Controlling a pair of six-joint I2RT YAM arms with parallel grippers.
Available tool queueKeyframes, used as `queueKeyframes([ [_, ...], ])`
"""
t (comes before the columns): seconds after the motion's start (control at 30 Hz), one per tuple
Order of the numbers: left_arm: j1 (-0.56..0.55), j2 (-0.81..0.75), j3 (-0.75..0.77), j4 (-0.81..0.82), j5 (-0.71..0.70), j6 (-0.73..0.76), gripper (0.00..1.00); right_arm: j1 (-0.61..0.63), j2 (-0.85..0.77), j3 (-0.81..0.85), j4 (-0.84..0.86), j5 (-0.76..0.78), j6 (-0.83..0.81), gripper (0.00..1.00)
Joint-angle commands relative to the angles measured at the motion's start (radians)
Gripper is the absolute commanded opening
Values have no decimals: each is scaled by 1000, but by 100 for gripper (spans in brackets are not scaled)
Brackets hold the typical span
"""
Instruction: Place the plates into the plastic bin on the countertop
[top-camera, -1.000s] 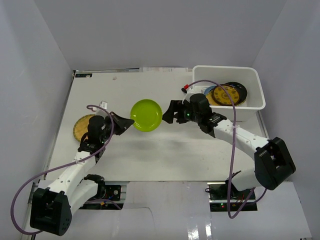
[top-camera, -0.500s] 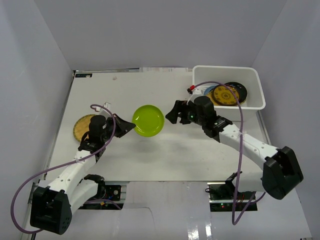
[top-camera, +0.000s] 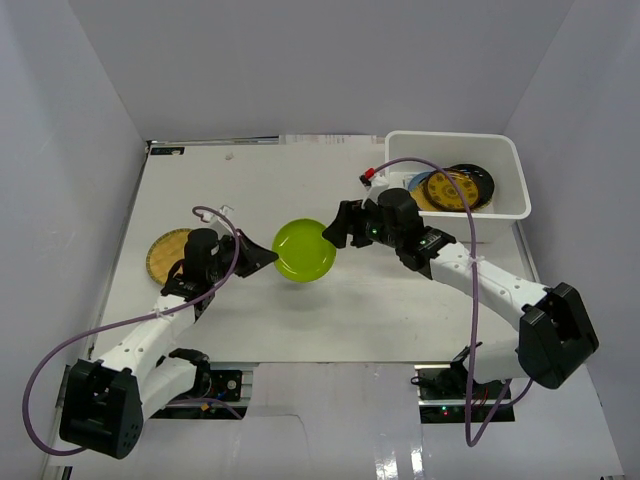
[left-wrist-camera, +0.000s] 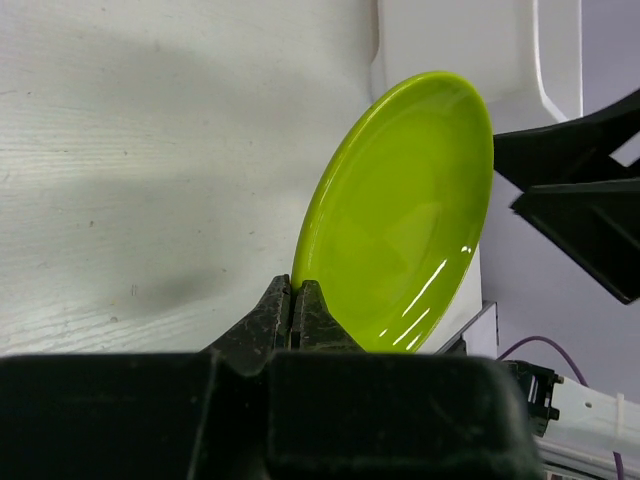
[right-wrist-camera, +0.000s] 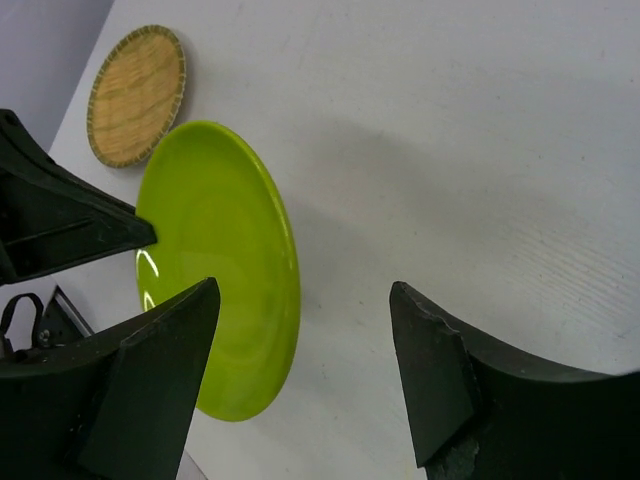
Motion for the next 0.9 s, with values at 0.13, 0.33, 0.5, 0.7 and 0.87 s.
queueKeyframes([
  [0.13, -7, -22, 47, 61, 63, 20, 0, 2, 19, -5, 96, -56, 18, 33],
  [0.33, -7, -16, 46, 61, 68, 11, 7, -2, 25, -3, 107, -61, 31, 8],
  [0.5, -7, -39, 52, 39, 46, 17, 46, -80, -28, 1, 107, -47, 42, 8],
  [0.7, -7, -39, 73, 3, 11, 4, 84, -263, -88, 33, 127, -147, 85, 8],
  [0.87, -7, -77, 110, -169, -179, 11, 88, -479, -134, 72, 127, -176, 114, 8],
])
